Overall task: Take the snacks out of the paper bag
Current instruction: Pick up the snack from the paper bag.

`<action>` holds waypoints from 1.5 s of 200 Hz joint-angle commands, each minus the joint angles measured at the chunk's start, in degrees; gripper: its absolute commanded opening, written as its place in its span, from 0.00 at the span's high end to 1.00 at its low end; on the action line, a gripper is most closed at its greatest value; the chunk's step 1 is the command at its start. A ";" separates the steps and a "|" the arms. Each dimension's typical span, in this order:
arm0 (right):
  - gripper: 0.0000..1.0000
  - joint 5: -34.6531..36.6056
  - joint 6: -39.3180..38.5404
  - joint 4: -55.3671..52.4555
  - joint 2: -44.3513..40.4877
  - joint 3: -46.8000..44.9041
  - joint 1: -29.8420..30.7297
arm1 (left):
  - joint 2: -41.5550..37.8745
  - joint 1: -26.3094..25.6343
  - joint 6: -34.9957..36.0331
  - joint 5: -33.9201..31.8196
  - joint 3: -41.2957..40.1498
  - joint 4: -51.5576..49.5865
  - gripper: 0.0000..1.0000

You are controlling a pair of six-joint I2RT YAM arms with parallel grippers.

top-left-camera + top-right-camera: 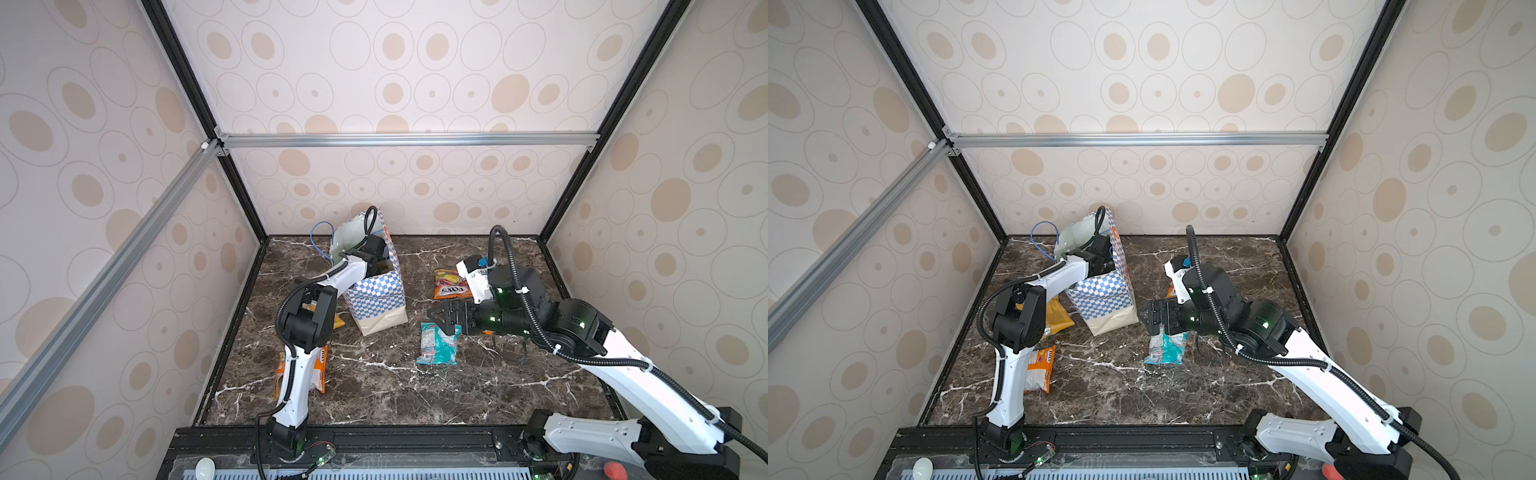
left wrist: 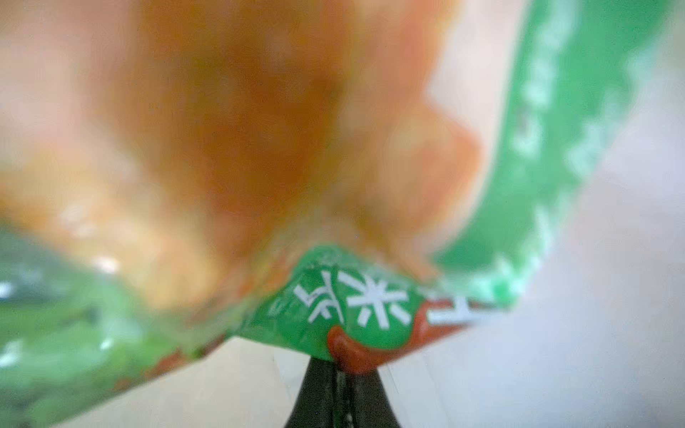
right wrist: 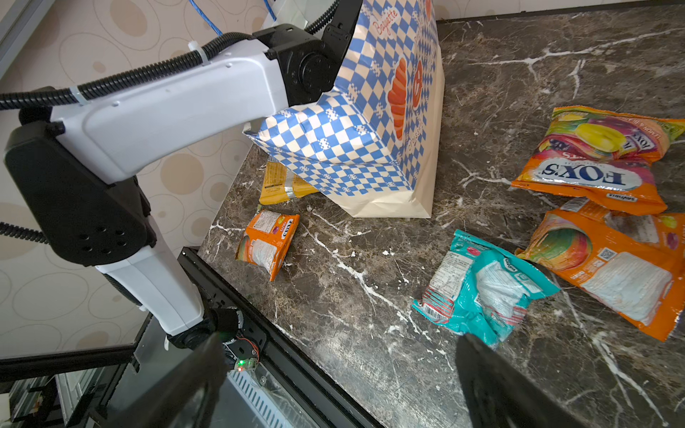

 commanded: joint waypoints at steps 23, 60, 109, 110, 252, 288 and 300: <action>0.00 -0.04 0.56 0.04 -0.48 0.81 0.45 | -6.09 -0.50 0.14 -0.53 7.19 -6.45 1.00; 0.00 -0.08 0.39 0.33 -0.64 0.46 0.44 | -8.27 -1.02 -0.78 -0.20 10.18 -10.51 1.00; 0.00 -0.22 0.34 0.68 -0.74 -0.05 0.47 | -9.94 -1.95 -0.95 -0.14 13.92 -14.09 1.00; 0.00 -0.22 0.31 0.68 -0.76 -0.06 0.46 | -9.96 -1.94 -0.95 -0.12 14.07 -14.15 1.00; 0.00 -1.29 0.22 1.48 0.40 0.76 0.49 | -17.57 -2.37 -2.46 3.05 24.42 -17.61 1.00; 0.00 -0.95 0.28 1.27 0.11 0.83 0.45 | -19.32 -2.37 -1.84 0.45 28.50 -17.94 1.00; 0.00 -0.92 0.27 1.38 0.11 0.81 0.45 | -20.11 -2.34 -1.87 0.42 30.61 -17.95 1.00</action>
